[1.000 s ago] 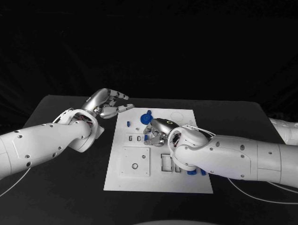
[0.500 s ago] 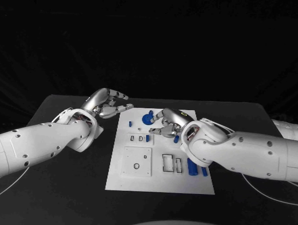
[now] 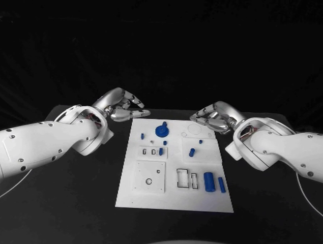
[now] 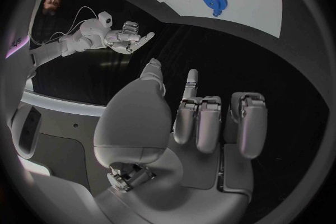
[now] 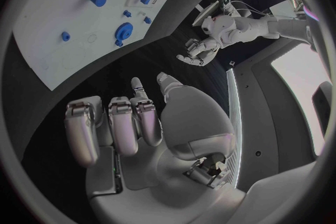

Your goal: Assemble the parts on the task board

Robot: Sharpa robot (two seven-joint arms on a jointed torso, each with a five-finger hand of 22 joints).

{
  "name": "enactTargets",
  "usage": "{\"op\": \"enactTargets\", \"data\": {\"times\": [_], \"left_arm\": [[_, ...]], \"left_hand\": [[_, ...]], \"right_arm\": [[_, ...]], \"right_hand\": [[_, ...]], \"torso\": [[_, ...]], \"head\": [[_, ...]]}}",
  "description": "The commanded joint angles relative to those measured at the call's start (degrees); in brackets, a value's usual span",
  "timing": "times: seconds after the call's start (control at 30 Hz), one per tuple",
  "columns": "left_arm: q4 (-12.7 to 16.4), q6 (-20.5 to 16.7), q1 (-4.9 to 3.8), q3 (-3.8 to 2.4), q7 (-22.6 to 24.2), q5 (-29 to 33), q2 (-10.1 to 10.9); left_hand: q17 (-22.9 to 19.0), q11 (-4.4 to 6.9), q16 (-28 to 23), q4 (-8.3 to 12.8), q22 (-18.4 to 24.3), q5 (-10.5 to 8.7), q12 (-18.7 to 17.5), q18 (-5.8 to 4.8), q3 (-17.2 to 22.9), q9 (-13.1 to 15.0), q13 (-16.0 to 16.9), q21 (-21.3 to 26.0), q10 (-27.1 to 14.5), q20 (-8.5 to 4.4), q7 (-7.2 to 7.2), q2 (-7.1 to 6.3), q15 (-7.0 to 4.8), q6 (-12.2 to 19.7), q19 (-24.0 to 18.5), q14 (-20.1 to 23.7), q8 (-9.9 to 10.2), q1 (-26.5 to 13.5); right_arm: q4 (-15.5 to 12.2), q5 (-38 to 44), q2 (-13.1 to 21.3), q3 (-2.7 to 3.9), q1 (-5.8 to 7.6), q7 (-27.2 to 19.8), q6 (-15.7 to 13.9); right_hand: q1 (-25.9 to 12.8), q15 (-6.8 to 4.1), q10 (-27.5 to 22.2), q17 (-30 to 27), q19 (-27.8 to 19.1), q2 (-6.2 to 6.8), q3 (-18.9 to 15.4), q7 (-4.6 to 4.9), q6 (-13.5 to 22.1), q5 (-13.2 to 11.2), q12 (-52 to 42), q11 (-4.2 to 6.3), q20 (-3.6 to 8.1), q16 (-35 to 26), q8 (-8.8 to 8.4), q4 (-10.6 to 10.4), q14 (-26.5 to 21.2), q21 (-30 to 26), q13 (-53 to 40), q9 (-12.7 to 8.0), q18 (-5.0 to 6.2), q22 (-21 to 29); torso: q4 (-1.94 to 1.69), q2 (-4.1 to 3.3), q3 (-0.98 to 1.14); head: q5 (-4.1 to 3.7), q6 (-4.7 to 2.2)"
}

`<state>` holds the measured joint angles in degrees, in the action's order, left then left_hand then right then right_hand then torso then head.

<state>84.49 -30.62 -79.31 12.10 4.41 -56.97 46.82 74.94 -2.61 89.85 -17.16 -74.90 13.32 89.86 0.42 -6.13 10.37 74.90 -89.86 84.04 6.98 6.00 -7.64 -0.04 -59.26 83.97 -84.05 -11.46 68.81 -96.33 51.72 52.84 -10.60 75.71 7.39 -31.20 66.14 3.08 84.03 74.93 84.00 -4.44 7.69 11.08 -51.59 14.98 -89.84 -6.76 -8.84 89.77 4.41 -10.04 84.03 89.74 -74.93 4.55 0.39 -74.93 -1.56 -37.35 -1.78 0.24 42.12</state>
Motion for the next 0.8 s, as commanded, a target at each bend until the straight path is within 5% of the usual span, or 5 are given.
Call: {"op": "enactTargets", "data": {"times": [0.03,0.2,0.33,0.47,0.8], "left_arm": [[0.99,10.23,-0.64,-0.01,-10.88,-2.83,-0.09],[1.57,17.47,-1.25,-0.02,-16.95,-3.89,-0.60],[1.46,24.30,-1.45,-0.02,-19.42,-3.76,-1.26],[0.84,30.11,-1.52,0.01,-20.88,-1.91,-2.24],[-0.69,37.44,-1.55,0.10,-24.94,0.35,-4.62]], "left_hand": [[15.06,0.85,0.15,0.00,-15.10,0.52,0.14,-0.42,-0.95,1.58,15.10,-0.14,5.96,-0.67,-0.75,-1.43,-0.72,-1.62,6.03,-5.95,-1.81,-1.88],[15.06,2.12,0.15,-0.02,-15.10,0.88,0.14,-0.42,-1.12,4.46,15.10,-0.14,5.96,-1.48,-2.11,-1.72,-1.72,-4.02,6.03,-5.95,-4.39,-4.12],[15.06,2.29,0.15,0.20,-15.10,-0.20,0.14,-0.42,1.98,6.55,15.10,-0.14,5.96,-2.27,-2.19,1.70,-2.44,-2.08,6.03,-5.95,-4.73,2.74],[15.06,1.76,0.15,0.41,-15.10,-6.92,0.14,-0.42,2.80,9.97,15.10,-0.14,5.96,-2.47,-1.69,4.90,-2.34,0.34,6.03,-5.95,-6.27,6.19],[15.06,4.42,0.15,0.41,-15.10,-10.38,0.14,-0.42,-2.60,25.49,15.10,-0.14,5.96,-3.47,-4.64,10.33,-3.78,-0.49,6.03,-5.95,-18.00,0.93]], "right_arm": [[0.05,-8.69,1.02,-0.22,0.12,-2.25,3.84],[0.36,-9.69,2.35,-0.47,0.13,-1.88,4.92],[0.90,-9.80,2.93,-0.60,0.05,-1.47,5.45],[1.63,-9.65,3.42,-0.71,-0.10,-0.77,5.86],[2.34,-9.14,4.59,-0.92,-0.59,1.21,7.13]], "right_hand": [[-0.05,0.43,5.97,15.07,6.00,-0.58,-0.08,0.23,-0.07,0.48,-0.16,-0.40,-0.55,0.23,0.21,-0.63,5.97,0.26,-15.07,0.08,-0.39,-15.07],[-0.44,0.64,5.97,15.07,6.00,-0.87,-0.63,0.44,0.47,0.95,-0.16,-0.61,-0.85,0.23,0.10,-1.68,5.97,0.26,-15.07,0.09,-0.39,-15.07],[-0.44,0.66,5.97,15.07,6.00,-0.91,-0.67,0.46,0.53,1.02,-0.16,-0.63,-0.87,0.23,0.09,-1.76,5.97,0.26,-15.07,0.09,-0.39,-15.07],[-0.44,0.67,5.97,15.07,6.00,-0.90,-0.69,0.46,0.55,1.03,-0.16,-0.63,-0.88,0.23,0.09,-1.78,5.97,0.26,-15.07,0.09,-0.39,-15.07],[-0.39,0.71,5.97,15.07,6.00,-0.74,-0.87,0.50,0.65,1.05,-0.16,-0.67,-0.94,0.23,0.08,-1.85,5.97,0.26,-15.07,0.10,-0.39,-15.07]], "torso": [[0.37,0.36,0.32],[0.52,0.58,0.46],[0.80,0.67,0.52],[0.97,0.79,0.50],[0.97,0.73,0.52]], "head": [[0.37,-0.08],[0.44,-0.14],[0.31,-0.17],[0.10,-0.10],[-0.05,-0.22]]}}
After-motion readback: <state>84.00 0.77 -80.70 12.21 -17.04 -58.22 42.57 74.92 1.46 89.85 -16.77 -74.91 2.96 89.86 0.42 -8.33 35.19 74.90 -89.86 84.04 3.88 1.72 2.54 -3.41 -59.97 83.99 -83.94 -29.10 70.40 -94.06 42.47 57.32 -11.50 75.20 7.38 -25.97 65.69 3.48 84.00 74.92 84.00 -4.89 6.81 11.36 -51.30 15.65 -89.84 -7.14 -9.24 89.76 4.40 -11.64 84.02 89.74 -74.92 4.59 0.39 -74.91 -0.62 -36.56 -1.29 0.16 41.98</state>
